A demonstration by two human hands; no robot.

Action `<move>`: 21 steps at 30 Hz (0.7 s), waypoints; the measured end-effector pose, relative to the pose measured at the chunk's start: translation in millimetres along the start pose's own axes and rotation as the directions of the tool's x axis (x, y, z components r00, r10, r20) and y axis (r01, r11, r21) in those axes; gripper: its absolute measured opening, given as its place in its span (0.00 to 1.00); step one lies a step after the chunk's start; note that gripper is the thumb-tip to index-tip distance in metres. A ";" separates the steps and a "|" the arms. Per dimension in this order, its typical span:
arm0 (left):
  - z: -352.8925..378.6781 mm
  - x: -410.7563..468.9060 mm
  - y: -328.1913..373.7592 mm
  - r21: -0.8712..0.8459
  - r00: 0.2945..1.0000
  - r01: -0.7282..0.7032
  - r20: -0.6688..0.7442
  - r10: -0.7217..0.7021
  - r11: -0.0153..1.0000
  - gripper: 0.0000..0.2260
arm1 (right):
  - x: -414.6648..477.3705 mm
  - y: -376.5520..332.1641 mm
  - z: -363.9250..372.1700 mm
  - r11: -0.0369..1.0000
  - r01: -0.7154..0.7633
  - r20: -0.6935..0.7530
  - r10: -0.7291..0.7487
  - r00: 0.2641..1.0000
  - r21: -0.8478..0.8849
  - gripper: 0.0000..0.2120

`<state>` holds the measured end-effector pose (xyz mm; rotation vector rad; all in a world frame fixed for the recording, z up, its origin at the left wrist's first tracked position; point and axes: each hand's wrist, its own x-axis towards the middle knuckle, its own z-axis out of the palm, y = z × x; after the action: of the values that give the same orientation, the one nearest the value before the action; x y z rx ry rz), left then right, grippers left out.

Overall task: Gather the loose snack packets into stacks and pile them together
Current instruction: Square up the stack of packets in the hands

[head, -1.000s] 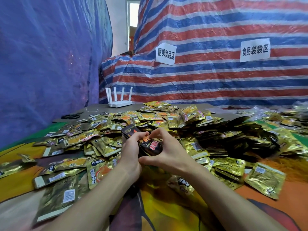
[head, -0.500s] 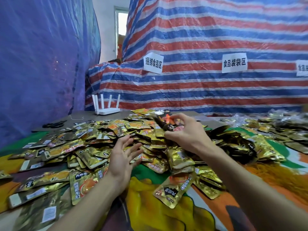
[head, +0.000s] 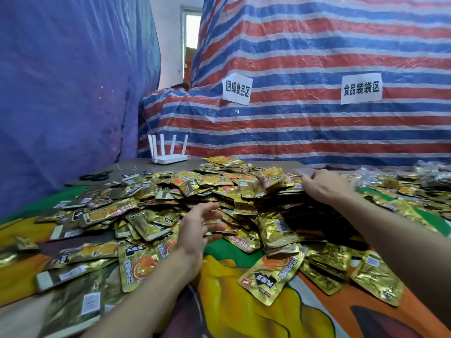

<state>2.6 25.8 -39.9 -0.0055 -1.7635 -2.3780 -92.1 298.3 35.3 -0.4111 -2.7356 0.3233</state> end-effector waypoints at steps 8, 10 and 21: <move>2.8 -8.6 -9.8 0.686 0.912 -0.409 0.315 0.261 0.601 0.05 | -28.9 -30.6 -2.0 0.983 0.174 -0.345 -0.144 0.927 0.056 0.26; 2.4 -8.3 -1.6 0.800 0.898 -0.428 0.325 0.296 0.420 0.07 | -50.6 -53.2 2.4 0.905 0.391 -0.430 -0.291 0.855 0.166 0.23; -72.0 -4.9 88.3 0.894 0.959 0.095 -0.200 -0.201 -0.438 0.31 | -130.1 -159.5 77.3 0.820 0.530 0.281 -0.572 0.771 0.216 0.31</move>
<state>27.9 -66.6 22.0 0.4383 -3.2694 0.1996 -43.1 94.8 -32.0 0.5414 -2.9709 0.4271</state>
